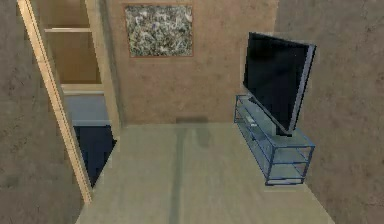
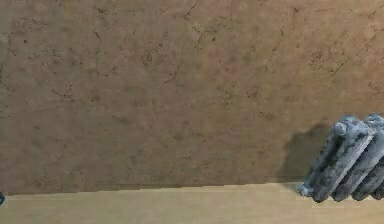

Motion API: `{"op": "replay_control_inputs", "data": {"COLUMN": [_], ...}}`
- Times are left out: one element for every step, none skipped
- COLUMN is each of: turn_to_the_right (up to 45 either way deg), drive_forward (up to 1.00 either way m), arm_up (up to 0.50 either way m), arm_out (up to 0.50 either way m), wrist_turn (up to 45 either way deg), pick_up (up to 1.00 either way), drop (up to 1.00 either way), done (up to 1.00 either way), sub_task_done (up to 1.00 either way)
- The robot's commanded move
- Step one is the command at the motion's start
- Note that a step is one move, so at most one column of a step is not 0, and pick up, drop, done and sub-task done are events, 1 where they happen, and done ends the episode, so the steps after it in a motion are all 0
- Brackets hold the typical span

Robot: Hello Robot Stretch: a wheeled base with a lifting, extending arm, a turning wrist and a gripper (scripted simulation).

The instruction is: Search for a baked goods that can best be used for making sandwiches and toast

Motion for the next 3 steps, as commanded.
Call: {"op": "replay_control_inputs", "data": {"turn_to_the_right": [0.0,0.0,-45.0], "drive_forward": [1.0,0.55,0.0], "arm_up": [0.0,0.0,0.0], "arm_out": [0.0,0.0,0.0], "wrist_turn": [0.0,0.0,0.0], "pick_up": [0.0,0.0,0.0], "drop": [0.0,0.0,0.0], "done": [0.0,0.0,0.0], "sub_task_done": [0.0,0.0,0.0]}}
